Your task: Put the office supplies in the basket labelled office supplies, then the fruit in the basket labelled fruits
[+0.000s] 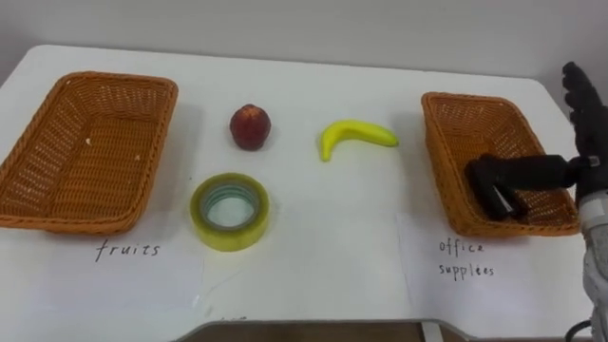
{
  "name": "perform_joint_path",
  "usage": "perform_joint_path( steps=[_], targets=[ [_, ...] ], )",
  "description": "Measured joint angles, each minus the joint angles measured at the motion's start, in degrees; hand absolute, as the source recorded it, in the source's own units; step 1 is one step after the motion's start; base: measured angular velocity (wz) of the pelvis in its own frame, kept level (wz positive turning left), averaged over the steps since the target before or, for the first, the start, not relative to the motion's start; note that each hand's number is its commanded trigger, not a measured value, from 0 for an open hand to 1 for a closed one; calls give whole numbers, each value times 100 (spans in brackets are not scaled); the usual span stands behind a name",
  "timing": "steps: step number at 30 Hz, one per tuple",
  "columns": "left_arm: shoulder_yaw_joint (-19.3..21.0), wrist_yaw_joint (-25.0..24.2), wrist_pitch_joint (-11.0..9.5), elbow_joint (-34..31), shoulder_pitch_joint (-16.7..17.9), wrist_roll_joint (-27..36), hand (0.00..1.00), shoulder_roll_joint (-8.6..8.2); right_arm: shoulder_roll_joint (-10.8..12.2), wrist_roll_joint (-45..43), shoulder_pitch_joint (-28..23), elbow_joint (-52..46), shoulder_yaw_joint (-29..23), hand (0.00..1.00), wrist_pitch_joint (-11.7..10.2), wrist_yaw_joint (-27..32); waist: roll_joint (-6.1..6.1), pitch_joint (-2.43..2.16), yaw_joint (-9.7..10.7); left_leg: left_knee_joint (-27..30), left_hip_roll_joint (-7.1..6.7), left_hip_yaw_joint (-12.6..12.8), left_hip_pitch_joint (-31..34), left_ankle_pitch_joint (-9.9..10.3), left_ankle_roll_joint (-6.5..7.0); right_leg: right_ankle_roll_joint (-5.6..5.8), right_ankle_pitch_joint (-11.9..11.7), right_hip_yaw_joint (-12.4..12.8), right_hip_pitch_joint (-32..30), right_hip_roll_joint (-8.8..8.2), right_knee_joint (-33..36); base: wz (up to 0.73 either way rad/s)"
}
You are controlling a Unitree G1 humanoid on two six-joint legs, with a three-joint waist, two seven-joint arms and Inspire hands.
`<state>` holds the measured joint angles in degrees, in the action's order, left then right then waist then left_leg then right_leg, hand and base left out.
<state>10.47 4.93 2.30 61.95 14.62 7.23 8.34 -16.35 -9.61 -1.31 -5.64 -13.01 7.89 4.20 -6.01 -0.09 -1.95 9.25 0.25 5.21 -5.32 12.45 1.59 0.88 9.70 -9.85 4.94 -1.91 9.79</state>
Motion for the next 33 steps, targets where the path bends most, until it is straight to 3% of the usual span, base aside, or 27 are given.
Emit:
perform_joint_path(
  steps=[6, 19, 29, 31, 33],
  targets=[
    [-22, -33, 4, 239, 155, -67, 0, 26, -1, 85, 3, -382, 392, 0, -93, 15, 4, 3, -94, 28, -2, -153, 75, -1, -2, 0, 0, -107, -2, 3, -4, 11],
    [-184, -88, 264, 217, 39, -317, 0, 65, -2, 205, 562, -419, 979, 0, -93, -16, 14, 4, -282, 103, -11, -308, 165, -2, -3, 0, 0, -260, 29, -10, -12, 8],
    [-245, -9, 282, 220, -106, -316, 0, 50, 8, 264, 598, -420, 1367, 0, -92, -305, 78, 55, -345, 107, -13, -387, 197, -1, -5, 1, 1, -392, 57, -21, -15, 5],
    [-249, -10, 284, 219, -135, -317, 0, 49, 10, 265, 598, -420, 1413, 0, -91, -358, 85, 54, -354, 108, -11, -391, 223, 0, -6, 1, 1, -437, 43, -21, -16, 2],
    [-288, -9, 291, 186, -165, -317, 0, 47, 44, 257, 609, -421, 1454, 0, -87, -390, 63, 25, -434, 113, -11, -390, 283, -3, -7, 1, 1, -443, -15, -21, -15, 0]
  ],
)
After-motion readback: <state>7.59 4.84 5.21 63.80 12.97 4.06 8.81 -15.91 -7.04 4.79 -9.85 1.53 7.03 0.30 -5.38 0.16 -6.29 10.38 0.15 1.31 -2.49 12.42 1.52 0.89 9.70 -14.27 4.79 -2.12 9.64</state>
